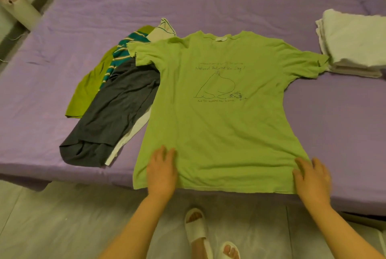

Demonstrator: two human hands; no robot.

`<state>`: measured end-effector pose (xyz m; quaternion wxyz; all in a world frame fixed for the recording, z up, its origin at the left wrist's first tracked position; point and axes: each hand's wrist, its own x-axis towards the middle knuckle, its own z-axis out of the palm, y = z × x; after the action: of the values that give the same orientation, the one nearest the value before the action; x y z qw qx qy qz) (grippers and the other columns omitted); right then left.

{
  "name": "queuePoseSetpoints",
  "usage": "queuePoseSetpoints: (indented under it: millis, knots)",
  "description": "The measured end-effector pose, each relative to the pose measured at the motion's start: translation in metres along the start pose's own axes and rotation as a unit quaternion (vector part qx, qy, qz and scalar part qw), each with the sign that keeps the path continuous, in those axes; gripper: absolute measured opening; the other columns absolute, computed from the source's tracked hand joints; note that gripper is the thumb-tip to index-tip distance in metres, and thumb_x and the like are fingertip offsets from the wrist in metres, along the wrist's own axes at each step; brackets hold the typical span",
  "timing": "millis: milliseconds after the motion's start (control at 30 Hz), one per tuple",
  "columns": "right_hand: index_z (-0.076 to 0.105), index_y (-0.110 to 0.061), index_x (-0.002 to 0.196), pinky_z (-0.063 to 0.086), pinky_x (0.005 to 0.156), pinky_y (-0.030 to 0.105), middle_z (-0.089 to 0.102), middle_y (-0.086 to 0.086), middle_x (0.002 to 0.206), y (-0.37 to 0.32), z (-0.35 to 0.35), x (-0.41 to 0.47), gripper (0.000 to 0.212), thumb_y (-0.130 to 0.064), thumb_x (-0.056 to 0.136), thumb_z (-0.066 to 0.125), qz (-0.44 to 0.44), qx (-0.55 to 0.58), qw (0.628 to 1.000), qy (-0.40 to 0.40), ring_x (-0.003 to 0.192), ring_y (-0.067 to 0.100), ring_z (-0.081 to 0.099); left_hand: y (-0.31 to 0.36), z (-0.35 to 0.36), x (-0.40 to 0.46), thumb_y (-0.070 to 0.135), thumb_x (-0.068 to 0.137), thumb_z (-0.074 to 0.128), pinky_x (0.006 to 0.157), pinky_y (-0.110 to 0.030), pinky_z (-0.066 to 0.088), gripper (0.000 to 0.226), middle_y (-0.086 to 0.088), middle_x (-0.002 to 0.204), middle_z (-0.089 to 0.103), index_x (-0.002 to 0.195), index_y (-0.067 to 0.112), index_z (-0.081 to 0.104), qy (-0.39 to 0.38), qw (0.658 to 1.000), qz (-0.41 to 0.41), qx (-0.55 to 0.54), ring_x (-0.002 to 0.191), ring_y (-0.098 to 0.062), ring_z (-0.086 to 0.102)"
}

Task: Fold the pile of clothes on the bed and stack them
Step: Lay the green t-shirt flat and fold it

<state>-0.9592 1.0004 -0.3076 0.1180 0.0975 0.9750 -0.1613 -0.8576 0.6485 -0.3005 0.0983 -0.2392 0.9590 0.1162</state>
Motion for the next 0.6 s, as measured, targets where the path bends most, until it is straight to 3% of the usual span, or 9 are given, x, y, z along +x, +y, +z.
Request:
queuePoseSetpoints:
  millis: [100,167,267,333,433,500,600]
  knots:
    - [0.039,-0.007,0.142,0.037,0.097,0.049,0.043,0.027,0.138,0.003,-0.004,-0.004,0.058,-0.015,0.089,0.062,0.07,0.015,0.996,-0.053,0.123,0.044,0.044,0.042,0.022,-0.003,0.039,0.101,0.033,0.116,-0.045,0.015,0.053,-0.006,0.161,0.0,0.151,0.035,0.015,-0.133,0.975,0.159,0.077,0.147,-0.03,0.004]
    - [0.044,-0.006,0.137,0.04,0.092,0.047,0.052,0.023,0.132,0.009,-0.008,-0.008,0.049,-0.014,0.091,0.06,0.088,0.056,0.993,-0.046,0.118,0.041,0.05,0.064,0.034,-0.009,0.048,0.1,0.029,0.116,-0.053,0.011,0.054,-0.003,0.161,-0.005,0.151,0.038,0.012,-0.178,0.963,0.184,0.087,0.148,-0.029,-0.002]
    - [0.059,-0.002,0.11,0.042,0.08,0.043,0.062,0.023,0.112,0.027,-0.016,-0.019,0.022,-0.013,0.09,0.058,0.109,0.059,0.992,-0.039,0.103,0.04,0.056,0.077,0.038,-0.017,0.048,0.1,0.032,0.114,-0.057,0.014,0.056,-0.002,0.161,-0.007,0.151,0.037,0.013,-0.213,0.958,0.163,0.099,0.147,-0.031,-0.004]
    - [0.061,-0.001,0.1,0.043,0.078,0.043,0.063,0.025,0.107,0.036,-0.02,-0.028,0.018,-0.015,0.089,0.06,0.132,0.063,0.987,-0.061,0.099,0.04,0.057,0.08,0.033,-0.022,0.044,0.1,0.035,0.112,-0.054,0.023,0.054,-0.004,0.161,-0.001,0.15,0.035,0.017,-0.228,0.956,0.15,0.104,0.147,-0.032,0.003]
    - [0.061,-0.003,0.109,0.044,0.082,0.042,0.062,0.021,0.112,0.037,-0.023,-0.035,0.025,-0.014,0.087,0.063,0.134,0.082,0.986,-0.063,0.105,0.038,0.057,0.091,0.02,-0.028,0.031,0.099,0.038,0.1,-0.041,0.042,0.042,-0.009,0.146,0.033,0.14,0.024,0.04,-0.233,0.954,0.152,0.113,0.13,-0.029,0.037]
    - [0.057,-0.005,0.119,0.043,0.087,0.044,0.058,0.019,0.12,0.033,-0.029,-0.034,0.036,-0.015,0.085,0.065,0.132,0.082,0.987,-0.051,0.113,0.037,0.052,0.104,0.011,-0.032,0.027,0.1,0.036,0.094,-0.038,0.045,0.038,-0.007,0.132,0.047,0.136,0.02,0.045,-0.254,0.954,0.144,0.06,0.118,-0.028,0.051]
    - [0.051,-0.005,0.13,0.039,0.095,0.043,0.053,0.019,0.13,0.024,-0.041,-0.028,0.048,-0.015,0.086,0.065,0.11,0.104,0.987,-0.052,0.122,0.035,0.047,0.123,-0.003,-0.036,0.029,0.1,0.037,0.095,-0.033,0.043,0.042,-0.006,0.133,0.051,0.142,0.022,0.038,-0.26,0.953,0.153,0.001,0.119,-0.024,0.052]
